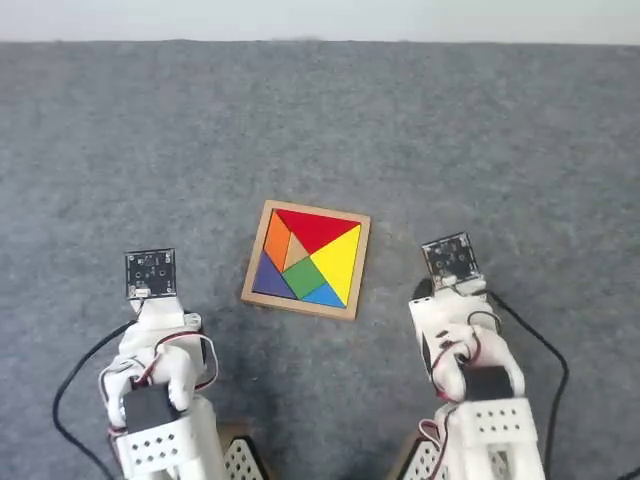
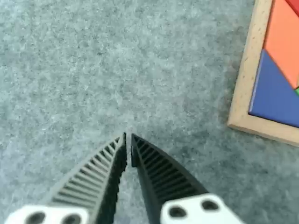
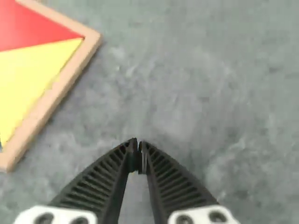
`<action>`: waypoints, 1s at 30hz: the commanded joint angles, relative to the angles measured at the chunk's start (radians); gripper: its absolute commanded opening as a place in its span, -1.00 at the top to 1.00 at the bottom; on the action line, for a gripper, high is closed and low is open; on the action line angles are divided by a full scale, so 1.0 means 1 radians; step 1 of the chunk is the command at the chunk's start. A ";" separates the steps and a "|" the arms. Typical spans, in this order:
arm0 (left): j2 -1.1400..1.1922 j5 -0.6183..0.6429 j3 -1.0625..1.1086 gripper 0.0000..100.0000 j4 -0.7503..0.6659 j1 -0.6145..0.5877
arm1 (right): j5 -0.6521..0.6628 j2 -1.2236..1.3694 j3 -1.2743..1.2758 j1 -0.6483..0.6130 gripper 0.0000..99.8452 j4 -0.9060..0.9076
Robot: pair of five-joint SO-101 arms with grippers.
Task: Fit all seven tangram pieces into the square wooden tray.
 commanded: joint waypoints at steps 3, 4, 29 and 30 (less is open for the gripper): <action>-0.015 -0.003 -0.010 0.96 0.003 -0.005 | 0.015 -0.183 0.020 0.010 0.98 0.073; -0.015 -0.003 -0.010 0.96 0.003 -0.005 | 0.015 -0.209 0.020 0.010 0.98 0.099; -0.015 -0.003 -0.010 0.96 0.003 -0.005 | 0.164 -0.329 0.015 0.199 0.98 0.458; -0.015 -0.003 -0.010 0.96 0.003 -0.005 | 0.135 -0.329 0.015 0.197 0.98 0.456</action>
